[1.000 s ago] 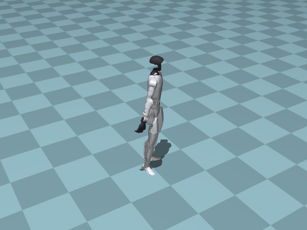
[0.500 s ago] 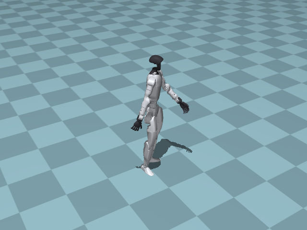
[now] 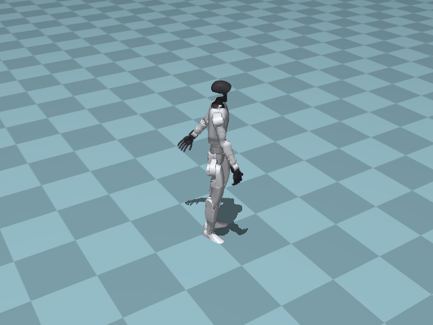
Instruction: Upper body actions
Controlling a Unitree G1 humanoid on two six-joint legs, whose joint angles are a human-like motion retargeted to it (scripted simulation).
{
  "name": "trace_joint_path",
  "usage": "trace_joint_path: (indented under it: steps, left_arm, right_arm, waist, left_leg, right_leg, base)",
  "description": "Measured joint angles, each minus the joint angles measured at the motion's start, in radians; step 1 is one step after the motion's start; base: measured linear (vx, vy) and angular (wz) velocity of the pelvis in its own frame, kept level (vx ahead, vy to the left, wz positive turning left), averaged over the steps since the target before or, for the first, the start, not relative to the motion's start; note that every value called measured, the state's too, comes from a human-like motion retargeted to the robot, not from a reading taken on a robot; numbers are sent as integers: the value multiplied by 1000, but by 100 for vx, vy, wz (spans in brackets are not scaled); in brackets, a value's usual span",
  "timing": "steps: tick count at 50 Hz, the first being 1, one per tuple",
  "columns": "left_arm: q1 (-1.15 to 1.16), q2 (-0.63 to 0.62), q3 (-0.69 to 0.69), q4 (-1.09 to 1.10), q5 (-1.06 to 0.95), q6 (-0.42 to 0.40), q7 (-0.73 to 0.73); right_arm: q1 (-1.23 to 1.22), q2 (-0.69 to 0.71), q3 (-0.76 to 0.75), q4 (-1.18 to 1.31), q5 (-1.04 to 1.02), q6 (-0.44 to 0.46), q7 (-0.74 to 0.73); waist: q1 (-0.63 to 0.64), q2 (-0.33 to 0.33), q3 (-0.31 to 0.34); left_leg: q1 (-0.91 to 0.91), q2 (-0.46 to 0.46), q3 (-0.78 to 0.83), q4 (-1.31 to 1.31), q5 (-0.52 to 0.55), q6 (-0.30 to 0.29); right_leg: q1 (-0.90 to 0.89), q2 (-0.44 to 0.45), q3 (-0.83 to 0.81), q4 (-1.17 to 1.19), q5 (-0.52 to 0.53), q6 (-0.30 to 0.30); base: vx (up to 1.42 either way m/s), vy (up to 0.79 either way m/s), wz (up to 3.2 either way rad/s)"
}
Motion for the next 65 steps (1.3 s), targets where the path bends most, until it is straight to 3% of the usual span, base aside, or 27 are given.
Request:
trace_joint_path:
  steps: [5, 8, 13, 17, 22, 25, 30, 33, 37, 41, 45, 48, 52, 59, 65]
  left_arm:
    - [127, 48, 49, 0, -38, 86, 76]
    - [122, 34, 60, 0, -82, 101, 109]
    - [-45, 7, -65, 0, -88, 119, 47]
    - [-326, -55, -174, 0, -103, 113, -6]
    - [-684, -189, -236, -86, -76, 13, -89]
    - [-833, -258, -287, -199, -102, -72, -125]
    - [-980, -314, -360, -409, -148, -197, -81]
    - [-1001, -295, -373, -496, -150, -250, -6]
    - [-949, -269, -375, -497, -132, -287, 109]
    - [-830, -249, -370, -369, -118, -246, 71]
    - [-677, -207, -292, -162, -37, -149, -13]
    - [-544, -157, -176, -14, -29, -38, 69]
    - [-261, -98, -42, 0, -123, 99, 102]
    - [143, -34, 89, 0, -113, 97, 33]
    - [203, -82, 134, 0, -178, 155, 113]
  right_arm:
    - [-109, 22, -22, -216, -15, -148, 63]
    - [-120, 46, -29, -249, -48, -199, 6]
    - [2, 54, -47, -169, -25, -244, -57]
    - [172, 17, -119, 12, -57, -151, -52]
    - [404, -48, -226, 271, -57, 73, -9]
    - [591, -71, -241, 281, -39, 195, -29]
    - [787, -101, -239, 281, 17, 314, -111]
    - [805, -117, -259, 281, 13, 325, -130]
    - [744, -127, -246, 281, 39, 286, -138]
    - [604, -104, -169, 281, 100, 247, -145]
    - [385, -48, -63, 281, 16, 211, -112]
    - [218, -5, 24, 197, -123, 160, -12]
    - [62, 53, 102, -25, -218, 69, 74]
    - [-100, 122, 166, -280, -64, -98, 153]
    - [-76, 138, 194, -369, -7, -196, 188]
  waist:
    - [-12, -9, -1]
    - [-32, -17, -18]
    - [-32, -30, -51]
    - [-8, -38, -61]
    - [12, -58, -65]
    - [13, -72, -71]
    - [33, -74, -71]
    - [33, -67, -72]
    - [28, -51, -91]
    - [41, -31, -101]
    - [42, -18, -102]
    - [36, -14, -102]
    - [22, -16, -107]
    - [26, -19, -157]
    - [-6, -14, -173]
  left_leg:
    - [-8, 3, -30, 4, 7, -3]
    - [-14, 8, -33, 2, 9, -6]
    - [-18, 12, -35, 1, 9, -6]
    - [-19, 11, -56, 6, 10, -3]
    - [-30, 3, -97, 15, 15, 4]
    - [-35, -3, -109, 14, 18, 5]
    - [-31, -3, -78, 14, 11, 3]
    - [-28, 0, -56, 12, 7, 1]
    - [-28, 3, -37, 7, 3, 1]
    - [-19, 3, -28, 4, 1, 3]
    - [-7, 0, -36, -3, 0, 5]
    - [-1, 0, -30, -9, -1, 3]
    - [4, 1, -13, -18, -2, -4]
    - [-9, 13, 27, -28, -7, -19]
    - [-10, 15, 31, -28, -12, -19]
  right_leg:
    - [5, 9, -1, -3, -9, -8]
    - [0, 13, 0, -2, -13, -9]
    - [5, 17, -19, -6, -16, -9]
    - [26, 14, -53, -11, -24, -5]
    - [56, 8, -101, -18, -40, 2]
    - [65, 4, -122, -23, -45, 5]
    - [58, -1, -111, -21, -41, 6]
    - [49, 0, -102, -20, -36, 5]
    - [36, 4, -92, -19, -31, 5]
    - [33, 9, -81, -16, -28, 1]
    - [33, 14, -66, -13, -30, -7]
    - [25, 18, -44, -10, -28, -12]
    - [5, 22, -13, -6, -23, -18]
    - [-49, 28, 45, 8, -18, -19]
    - [-52, 31, 52, 9, -20, -18]
  base:
    - [-4, -10, 29]
    - [3, -5, 9]
    - [7, -1, 3]
    - [6, 3, 27]
    - [7, 1, 42]
    - [5, -2, 18]
    - [-1, -1, -27]
    - [-4, 2, -38]
    - [-3, 6, -25]
    - [-2, 7, -12]
    - [-1, 1, 2]
    - [0, 0, 0]
    - [0, -2, -18]
    - [0, 3, -30]
    - [0, 0, 0]
